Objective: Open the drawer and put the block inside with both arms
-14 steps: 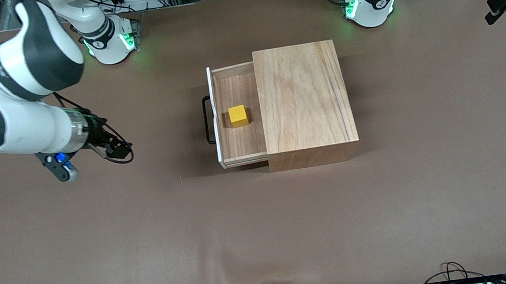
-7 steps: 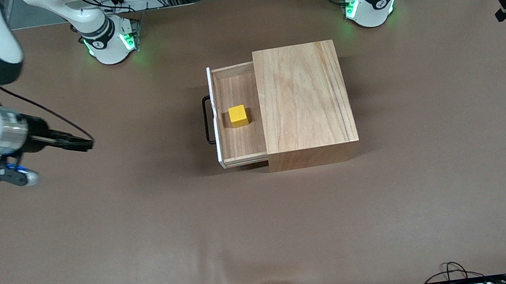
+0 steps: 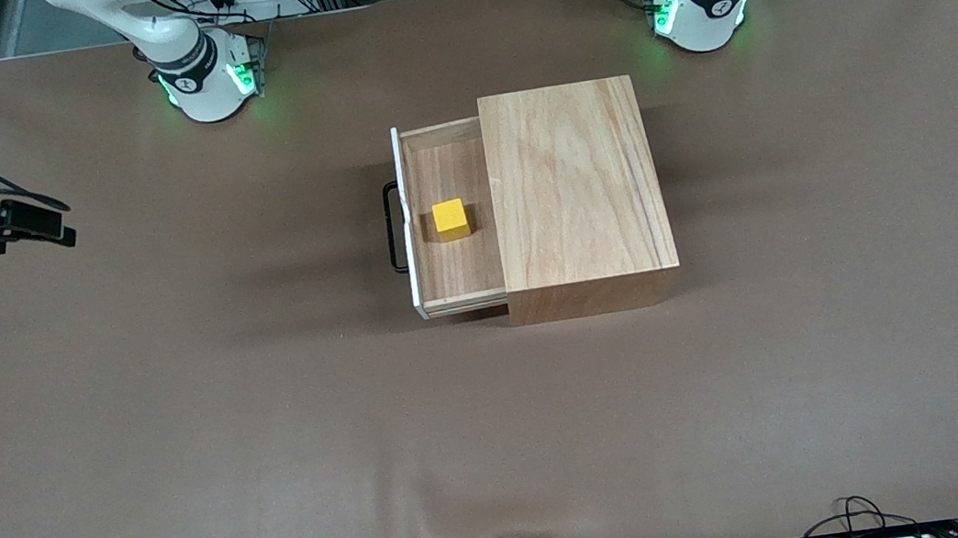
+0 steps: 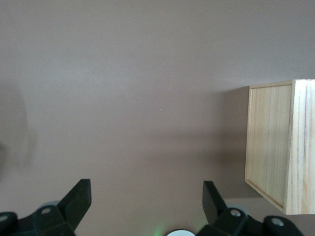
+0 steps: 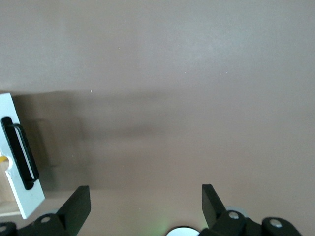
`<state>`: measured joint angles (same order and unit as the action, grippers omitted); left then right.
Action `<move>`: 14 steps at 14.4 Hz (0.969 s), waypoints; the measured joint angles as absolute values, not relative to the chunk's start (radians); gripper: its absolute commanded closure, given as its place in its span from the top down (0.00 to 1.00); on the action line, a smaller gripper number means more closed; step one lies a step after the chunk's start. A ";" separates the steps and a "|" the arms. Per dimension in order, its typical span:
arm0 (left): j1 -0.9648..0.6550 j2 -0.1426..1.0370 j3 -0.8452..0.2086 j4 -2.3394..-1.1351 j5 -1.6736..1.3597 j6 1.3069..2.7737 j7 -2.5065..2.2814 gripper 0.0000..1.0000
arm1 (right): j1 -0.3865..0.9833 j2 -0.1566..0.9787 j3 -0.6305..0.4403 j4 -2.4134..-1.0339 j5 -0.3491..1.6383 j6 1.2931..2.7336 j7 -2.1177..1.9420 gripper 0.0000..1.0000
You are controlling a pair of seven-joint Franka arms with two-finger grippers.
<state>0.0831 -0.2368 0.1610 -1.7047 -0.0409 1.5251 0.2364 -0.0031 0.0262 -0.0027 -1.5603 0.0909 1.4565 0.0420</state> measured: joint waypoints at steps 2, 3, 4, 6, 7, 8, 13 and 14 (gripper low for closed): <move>0.080 -0.237 0.148 -1.705 -0.041 1.526 0.237 1.00 | -0.004 0.022 0.003 -1.551 0.083 1.446 -0.007 1.00; 0.079 -0.236 0.137 -1.705 -0.041 1.526 0.236 1.00 | -0.008 0.021 0.003 -1.548 0.081 1.438 -0.022 1.00; 0.078 -0.235 0.127 -1.705 -0.041 1.526 0.235 1.00 | -0.016 0.018 0.002 -1.544 0.080 1.427 -0.031 1.00; 0.077 -0.232 0.110 -1.705 -0.041 1.526 0.228 1.00 | -0.033 0.009 0.004 -1.538 0.080 1.407 -0.043 1.00; 0.077 -0.230 0.102 -1.705 -0.041 1.526 0.223 1.00 | -0.042 0.004 0.008 -1.535 0.080 1.404 -0.046 1.00; 0.077 -0.230 0.097 -1.705 -0.041 1.526 0.219 1.00 | -0.052 0.001 0.016 -1.534 0.080 1.403 -0.047 1.00; 0.078 -0.230 0.051 -1.706 -0.041 1.492 0.181 1.00 | -0.064 -0.001 0.045 -1.531 0.077 1.402 -0.044 1.00; 0.078 -0.230 0.033 -1.706 -0.041 1.484 0.154 1.00 | -0.065 -0.001 0.044 -1.531 0.076 1.402 -0.038 1.00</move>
<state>0.0776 -0.2297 0.0326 -1.7058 -0.0408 1.4844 0.1539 -0.0651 -0.0008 0.0441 -1.5314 0.0756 1.4025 -0.0382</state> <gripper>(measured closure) 0.000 0.000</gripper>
